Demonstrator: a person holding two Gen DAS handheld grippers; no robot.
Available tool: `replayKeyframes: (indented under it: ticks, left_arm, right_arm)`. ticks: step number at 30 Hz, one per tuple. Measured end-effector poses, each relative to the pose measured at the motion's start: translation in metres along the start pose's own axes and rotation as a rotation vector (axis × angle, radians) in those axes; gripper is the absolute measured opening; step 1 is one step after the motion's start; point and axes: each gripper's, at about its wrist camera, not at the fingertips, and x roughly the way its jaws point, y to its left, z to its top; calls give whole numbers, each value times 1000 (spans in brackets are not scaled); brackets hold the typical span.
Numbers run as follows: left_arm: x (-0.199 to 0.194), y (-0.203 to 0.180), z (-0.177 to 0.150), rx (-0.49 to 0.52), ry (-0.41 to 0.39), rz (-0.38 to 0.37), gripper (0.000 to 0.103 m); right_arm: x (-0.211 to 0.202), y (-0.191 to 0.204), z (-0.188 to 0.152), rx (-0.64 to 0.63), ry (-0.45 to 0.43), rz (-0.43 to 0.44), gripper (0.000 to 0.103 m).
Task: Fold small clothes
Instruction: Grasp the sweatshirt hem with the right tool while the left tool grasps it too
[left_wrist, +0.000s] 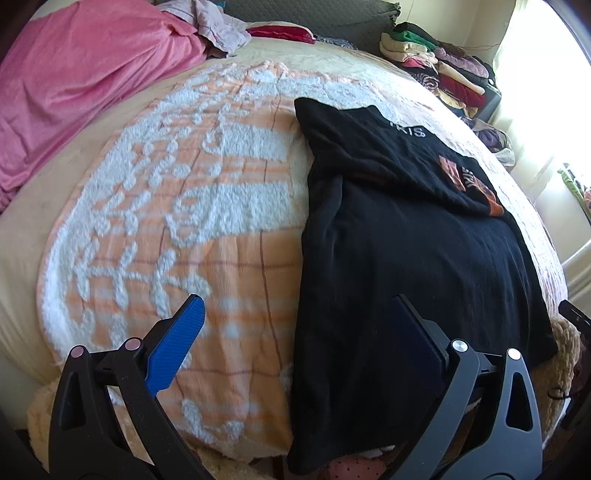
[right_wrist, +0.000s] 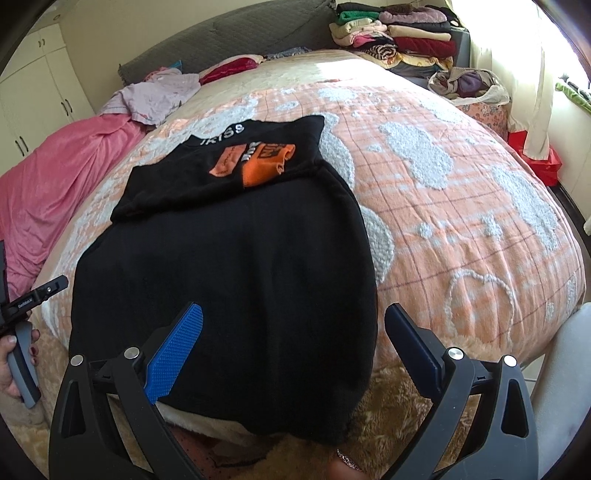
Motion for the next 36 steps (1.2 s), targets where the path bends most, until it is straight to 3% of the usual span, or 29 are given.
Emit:
replayKeyframes:
  ticks: [8,16,21,27,28,29,32,35,36]
  left_arm:
    - [4,0,-33,-11,34,-43,90]
    - [2,4,-49,-5,66,-87,66]
    - [2,4,-55,-5,78,-107,61]
    - [4,4,-60,-24,95,-127,60]
    - [5,5,-61,-27,98,-124,60]
    - [6,6,-61,-35,102,-124,60]
    - [6,9,-62,-48,105,-128,60]
    - [5,9,-63,-55,112,-136,60]
    - [3,10,-64,-59,115,-147,56]
  right_arm:
    - [7,-4,-12,-15,79,-2,98]
    - [22,-3,-6,-89,169,-4,98]
    - [41,-6,3,-137,246,-10,96]
    - [56,-11,3,-176,291,-59,66]
    - [55,-10,2,-185,286,-41,53]
    - [54,-8,1,-193,280,-20,48]
    - [48,-6,-4,-202,247,44,12]
    - [35,-8,-3,-165,188,120,8]
    - [30,-8,-2,-155,162,145,8]
